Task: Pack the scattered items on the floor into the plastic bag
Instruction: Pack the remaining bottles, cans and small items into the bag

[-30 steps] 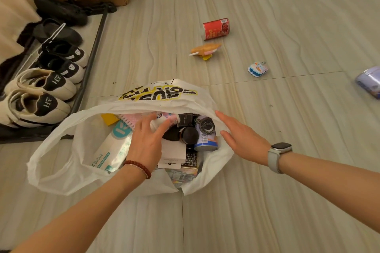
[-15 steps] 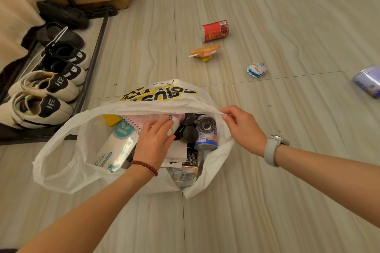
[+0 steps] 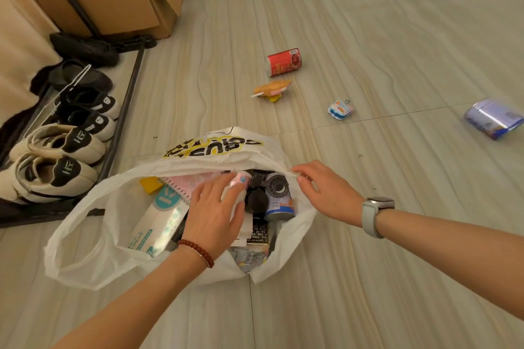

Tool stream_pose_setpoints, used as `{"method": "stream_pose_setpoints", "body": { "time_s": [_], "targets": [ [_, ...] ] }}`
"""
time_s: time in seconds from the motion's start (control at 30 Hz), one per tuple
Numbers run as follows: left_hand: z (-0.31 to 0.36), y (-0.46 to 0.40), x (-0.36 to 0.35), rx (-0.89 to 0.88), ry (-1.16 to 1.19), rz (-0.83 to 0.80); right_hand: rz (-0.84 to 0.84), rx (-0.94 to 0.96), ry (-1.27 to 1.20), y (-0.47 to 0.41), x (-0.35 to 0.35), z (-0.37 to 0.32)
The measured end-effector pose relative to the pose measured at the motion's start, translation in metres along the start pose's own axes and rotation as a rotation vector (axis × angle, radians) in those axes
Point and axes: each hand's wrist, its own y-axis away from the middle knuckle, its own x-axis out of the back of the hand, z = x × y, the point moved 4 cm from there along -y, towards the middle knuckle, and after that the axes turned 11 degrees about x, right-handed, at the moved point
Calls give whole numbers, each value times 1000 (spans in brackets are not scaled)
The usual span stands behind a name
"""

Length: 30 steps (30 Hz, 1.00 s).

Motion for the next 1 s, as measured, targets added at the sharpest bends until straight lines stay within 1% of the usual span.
{"method": "stream_pose_setpoints", "body": {
  "time_s": [0.1,0.17,0.23,0.3,0.4,0.5,0.57,0.63,0.7,0.77,0.83,0.93,1.0],
  "targets": [
    [24,-28,9,-17,25,55,46,-25,98,1,15,21],
    [44,-50,6,-27,19,40,67,-104,182,0,26,45],
    [64,-72,-5,-32,4,-12,76,-234,268,2,36,78],
    [83,-92,-19,-29,-3,-74,56,-402,330,9,46,117],
    [110,-117,-47,-47,-7,-131,-41,-631,371,27,53,176],
    [133,-142,-86,-32,-2,-282,-55,-740,371,38,62,220],
    [145,-165,-114,19,-8,-376,-30,-767,377,43,65,243],
    [153,-191,-144,116,21,-441,2,-759,408,48,57,257],
    [159,-216,-170,199,56,-465,115,-696,504,52,48,260],
    [168,-239,-191,238,91,-453,191,-679,557,53,44,262],
    [177,-257,-207,246,111,-434,188,-693,556,53,42,265],
    [182,-277,-228,236,63,-415,214,-687,602,53,42,267],
    [181,-280,-238,264,53,-358,217,-680,615,54,40,268]
  ]
}}
